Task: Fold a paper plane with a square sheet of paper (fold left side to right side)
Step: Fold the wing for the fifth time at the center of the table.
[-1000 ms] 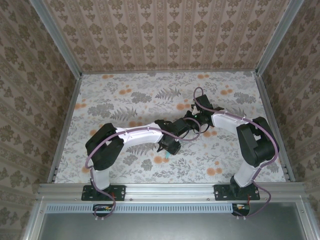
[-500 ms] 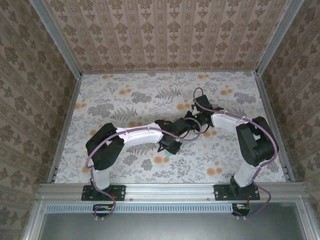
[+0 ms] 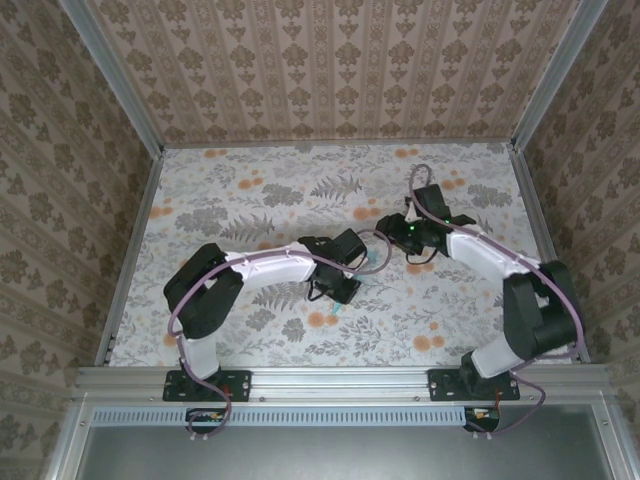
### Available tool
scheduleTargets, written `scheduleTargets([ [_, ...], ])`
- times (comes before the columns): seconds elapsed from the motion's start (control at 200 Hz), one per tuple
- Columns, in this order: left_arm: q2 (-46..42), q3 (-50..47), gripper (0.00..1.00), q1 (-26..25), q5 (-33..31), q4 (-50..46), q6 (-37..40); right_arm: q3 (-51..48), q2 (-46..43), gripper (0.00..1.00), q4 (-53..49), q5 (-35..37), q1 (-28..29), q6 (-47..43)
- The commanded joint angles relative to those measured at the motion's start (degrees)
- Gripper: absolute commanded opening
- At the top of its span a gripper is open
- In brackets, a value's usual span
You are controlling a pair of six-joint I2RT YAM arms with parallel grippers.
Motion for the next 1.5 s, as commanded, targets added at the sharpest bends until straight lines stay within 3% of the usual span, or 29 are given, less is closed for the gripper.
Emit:
scheduleTargets([
  [0.0,-2.39,-1.39,0.09,1.55,5.76,3.34,-1.51,-4.28,-4.51,0.6,-1.41,3.31,-1.11,-2.46],
  [0.245,-2.18,-4.17,0.06,6.14,14.28,9.78,-5.92,-11.59,-11.25,0.69,1.59,2.13,-1.29,-3.36],
  [0.715,-0.52,-9.51,0.05,12.67,28.33,27.33,-17.69,-19.26,-11.98,0.69,9.98,-3.67,1.04,-2.12],
  [1.495,4.62,-14.94,0.04,16.49,36.0,45.34,-30.68,-19.09,1.23,0.63,27.74,-2.27,7.53,5.54],
])
